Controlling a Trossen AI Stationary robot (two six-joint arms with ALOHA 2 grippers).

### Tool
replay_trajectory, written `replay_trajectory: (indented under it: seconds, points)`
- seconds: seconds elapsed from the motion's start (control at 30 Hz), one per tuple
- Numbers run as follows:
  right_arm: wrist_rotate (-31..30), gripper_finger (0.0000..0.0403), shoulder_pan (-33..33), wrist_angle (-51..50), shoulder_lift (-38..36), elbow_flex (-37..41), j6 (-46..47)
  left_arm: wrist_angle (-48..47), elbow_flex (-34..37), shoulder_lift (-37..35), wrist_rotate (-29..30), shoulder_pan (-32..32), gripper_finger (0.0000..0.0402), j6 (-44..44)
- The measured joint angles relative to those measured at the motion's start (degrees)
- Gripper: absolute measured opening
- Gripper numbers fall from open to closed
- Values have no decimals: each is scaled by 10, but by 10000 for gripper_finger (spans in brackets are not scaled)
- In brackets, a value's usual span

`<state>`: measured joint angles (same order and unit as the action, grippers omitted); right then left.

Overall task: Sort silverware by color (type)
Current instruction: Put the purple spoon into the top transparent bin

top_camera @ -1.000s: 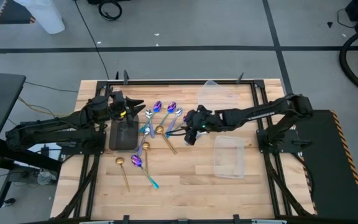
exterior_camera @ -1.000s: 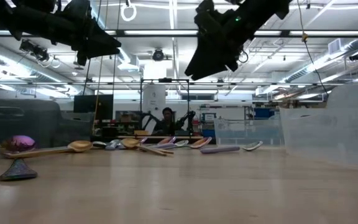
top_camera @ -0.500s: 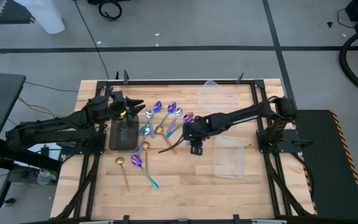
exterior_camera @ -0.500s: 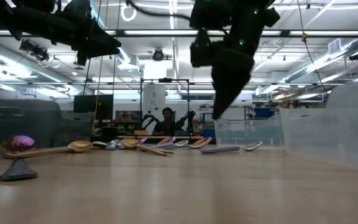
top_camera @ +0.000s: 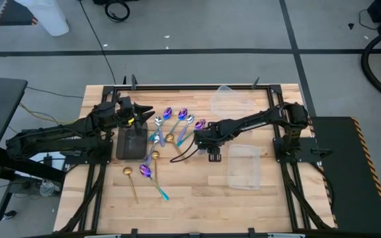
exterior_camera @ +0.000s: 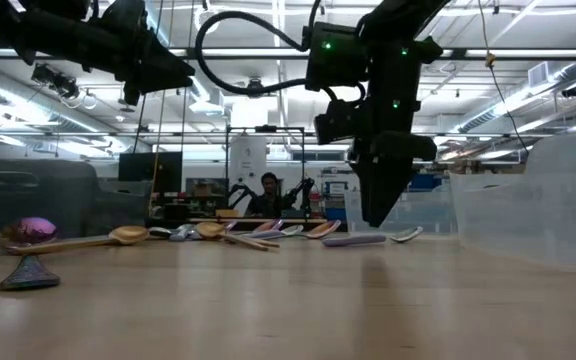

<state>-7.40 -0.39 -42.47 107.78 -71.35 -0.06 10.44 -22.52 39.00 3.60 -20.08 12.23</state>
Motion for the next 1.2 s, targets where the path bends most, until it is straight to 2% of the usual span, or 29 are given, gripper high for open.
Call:
replay_trajectory:
  seconds: [0.17, 0.3, 0.6, 0.83, 1.2]
  points:
    - [13, 176, -7, 10, 21, 1, -20, 0, 0, 0, 0, 0, 134, 0]
    - [22, 157, -11, 8, 35, 0, -31, -1, 0, 0, 0, 0, 134, 0]
    - [35, 49, -13, 6, 39, -1, -28, 0, 0, 0, 0, 0, 134, 0]
    - [5, 48, -13, -8, 26, -6, -15, 0, 0, 0, 0, 0, 134, -20]
    - [-60, 58, -20, -22, -65, -29, -11, 0, 0, 0, 1, 0, 135, -21]
